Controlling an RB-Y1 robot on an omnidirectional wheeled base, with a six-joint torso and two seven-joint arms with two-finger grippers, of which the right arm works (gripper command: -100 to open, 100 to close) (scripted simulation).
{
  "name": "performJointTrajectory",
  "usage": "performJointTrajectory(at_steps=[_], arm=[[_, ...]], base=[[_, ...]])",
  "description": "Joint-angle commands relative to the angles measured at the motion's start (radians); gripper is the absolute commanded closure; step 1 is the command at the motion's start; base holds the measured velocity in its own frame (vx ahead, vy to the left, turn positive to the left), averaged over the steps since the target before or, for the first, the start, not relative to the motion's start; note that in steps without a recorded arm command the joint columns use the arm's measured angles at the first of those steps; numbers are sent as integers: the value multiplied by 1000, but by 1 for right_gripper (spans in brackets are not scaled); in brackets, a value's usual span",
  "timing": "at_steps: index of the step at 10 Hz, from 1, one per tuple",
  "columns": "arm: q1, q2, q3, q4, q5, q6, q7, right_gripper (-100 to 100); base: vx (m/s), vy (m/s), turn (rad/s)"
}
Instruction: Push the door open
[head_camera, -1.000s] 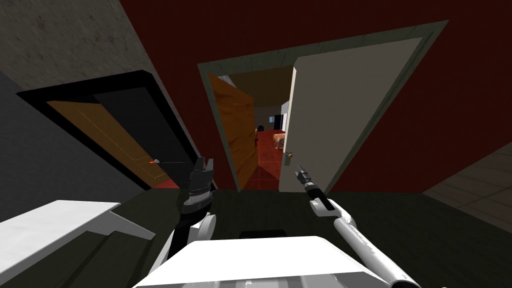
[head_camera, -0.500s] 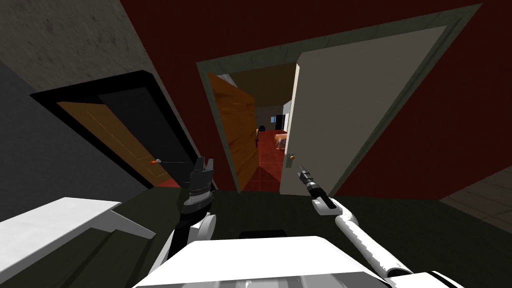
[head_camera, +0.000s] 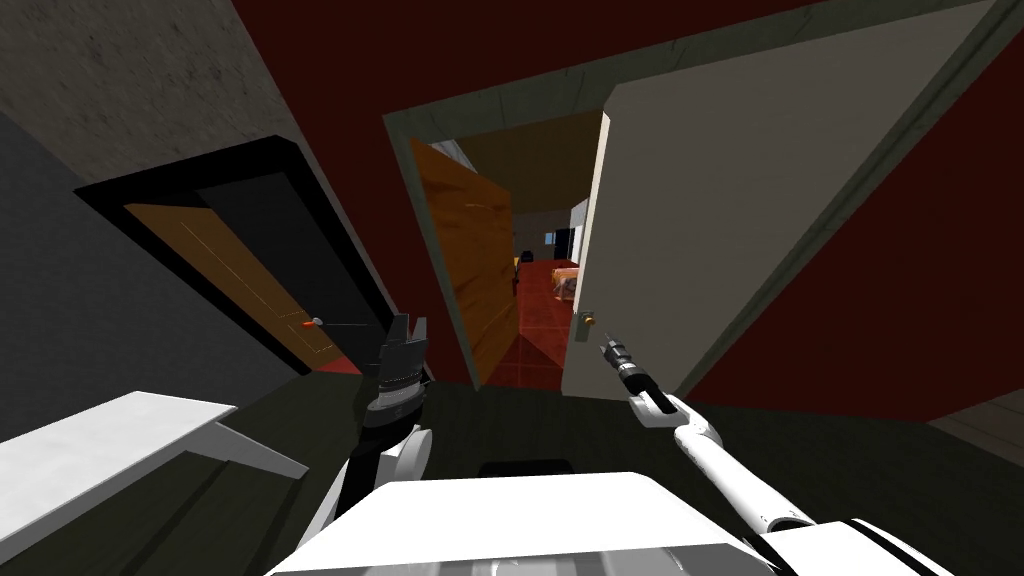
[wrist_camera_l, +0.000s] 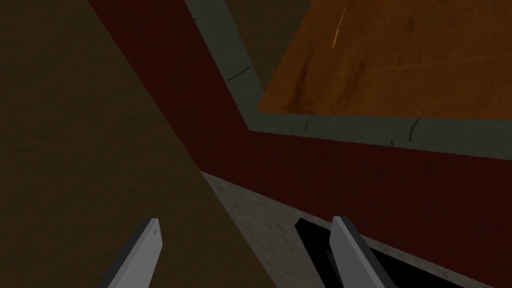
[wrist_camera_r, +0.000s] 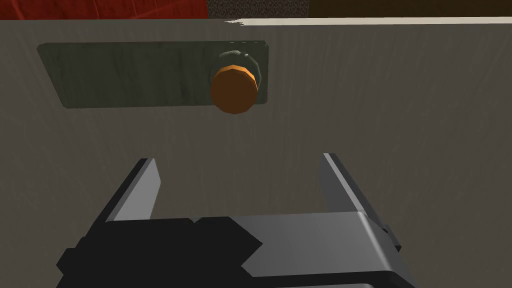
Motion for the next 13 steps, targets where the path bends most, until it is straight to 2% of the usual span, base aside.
performJointTrajectory(at_steps=[1, 10, 11, 13], arm=[[0, 0, 0, 0, 0, 0, 0, -100], [-30, 18, -24, 35, 3, 15, 17, -100], [-30, 18, -24, 35, 3, 15, 17, 100], [-30, 18, -24, 35, 3, 15, 17, 100]], base=[[36, -27, 8], [172, -46, 34], [-10, 0, -9], [-32, 7, 8]])
